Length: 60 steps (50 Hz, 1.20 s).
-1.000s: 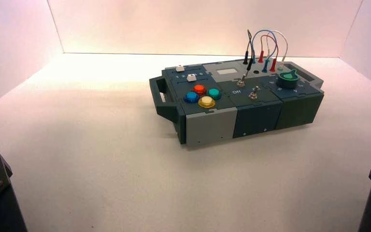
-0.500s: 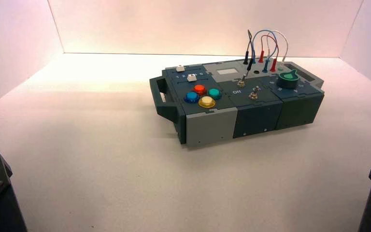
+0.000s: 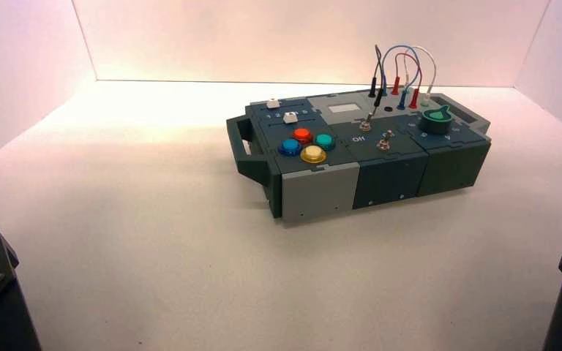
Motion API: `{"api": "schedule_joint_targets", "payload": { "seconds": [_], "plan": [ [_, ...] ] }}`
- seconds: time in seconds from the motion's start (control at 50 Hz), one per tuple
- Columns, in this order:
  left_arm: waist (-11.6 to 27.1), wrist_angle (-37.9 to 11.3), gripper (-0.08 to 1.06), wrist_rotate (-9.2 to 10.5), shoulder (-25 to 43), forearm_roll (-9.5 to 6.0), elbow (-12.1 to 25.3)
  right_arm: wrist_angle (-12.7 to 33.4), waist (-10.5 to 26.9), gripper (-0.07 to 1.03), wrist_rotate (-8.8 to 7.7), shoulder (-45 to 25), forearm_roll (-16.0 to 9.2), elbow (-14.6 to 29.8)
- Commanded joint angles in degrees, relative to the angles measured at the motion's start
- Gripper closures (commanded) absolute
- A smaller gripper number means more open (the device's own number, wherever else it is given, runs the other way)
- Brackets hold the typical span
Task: View the box from the top.
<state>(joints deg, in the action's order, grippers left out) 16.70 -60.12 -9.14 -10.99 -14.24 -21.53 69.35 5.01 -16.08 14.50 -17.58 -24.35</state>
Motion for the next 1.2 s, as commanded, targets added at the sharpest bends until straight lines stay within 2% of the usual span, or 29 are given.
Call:
{"api": "schedule_joint_targets", "payload": {
  "seconds": [0.02,0.04,0.16,0.34,0.64,0.84,1.2],
  "plan": [
    [0.26,-2.37,1.01,0.09,0.44,-0.26,2.37,0.88,-0.35,0.99,-0.18,1.14,-0.09,1.05],
    [0.35,-3.78,1.01,0.09,1.14,-0.26,2.55,0.88,-0.35,0.99,-0.09,1.23,0.09,1.05],
    [0.70,-4.75,1.01,0.00,2.64,-0.18,2.81,0.88,-1.93,0.99,1.14,1.85,0.18,0.88],
    [2.99,-4.57,1.01,-0.62,4.13,-0.26,3.08,0.97,-5.27,0.99,1.32,2.99,0.53,-0.62],
    [5.89,-3.60,1.01,-0.70,4.75,-0.26,4.48,1.32,-5.27,0.99,1.41,3.25,0.79,-3.34],
    [6.50,-2.46,1.01,-0.70,4.66,-0.62,4.57,0.88,-5.36,0.99,1.49,3.69,1.32,-4.48],
    [7.65,-1.67,1.01,-0.70,4.83,-0.88,4.92,0.26,-5.27,0.99,1.93,3.87,2.02,-4.22]
  ]
}}
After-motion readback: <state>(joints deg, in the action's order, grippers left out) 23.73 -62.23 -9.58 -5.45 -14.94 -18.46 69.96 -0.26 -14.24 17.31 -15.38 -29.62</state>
